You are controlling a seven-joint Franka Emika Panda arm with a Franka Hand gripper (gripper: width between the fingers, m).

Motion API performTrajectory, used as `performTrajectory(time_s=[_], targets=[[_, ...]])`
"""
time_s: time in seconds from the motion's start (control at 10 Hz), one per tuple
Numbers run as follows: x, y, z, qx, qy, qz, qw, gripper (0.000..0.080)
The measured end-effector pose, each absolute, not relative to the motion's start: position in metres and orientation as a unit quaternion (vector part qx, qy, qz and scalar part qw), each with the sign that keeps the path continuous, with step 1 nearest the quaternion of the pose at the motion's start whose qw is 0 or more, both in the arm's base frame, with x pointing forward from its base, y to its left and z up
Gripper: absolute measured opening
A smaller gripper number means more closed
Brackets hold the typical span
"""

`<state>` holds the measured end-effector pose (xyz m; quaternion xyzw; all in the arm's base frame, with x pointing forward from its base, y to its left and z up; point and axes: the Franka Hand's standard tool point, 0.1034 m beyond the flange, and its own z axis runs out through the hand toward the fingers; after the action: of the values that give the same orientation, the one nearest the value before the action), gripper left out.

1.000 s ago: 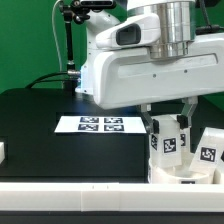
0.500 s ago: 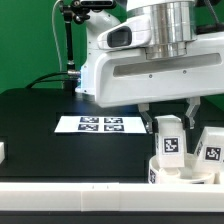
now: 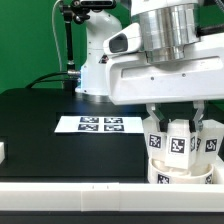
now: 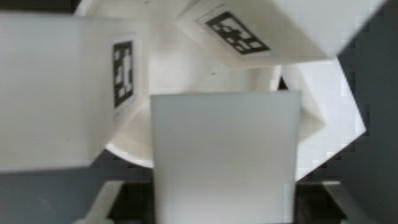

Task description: Assemble stool

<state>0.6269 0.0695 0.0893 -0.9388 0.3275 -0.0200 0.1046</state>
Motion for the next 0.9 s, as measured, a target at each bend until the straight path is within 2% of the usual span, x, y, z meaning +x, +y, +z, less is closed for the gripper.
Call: performTrajectory(time_s=[0.6,0.9], targets=[[0.626,0.082,0.088,-0.804,0.580,0.025,0.128,0.0345],[0.626,0.083,0.088,-0.796,0.590,0.028,0.131,0.0345]])
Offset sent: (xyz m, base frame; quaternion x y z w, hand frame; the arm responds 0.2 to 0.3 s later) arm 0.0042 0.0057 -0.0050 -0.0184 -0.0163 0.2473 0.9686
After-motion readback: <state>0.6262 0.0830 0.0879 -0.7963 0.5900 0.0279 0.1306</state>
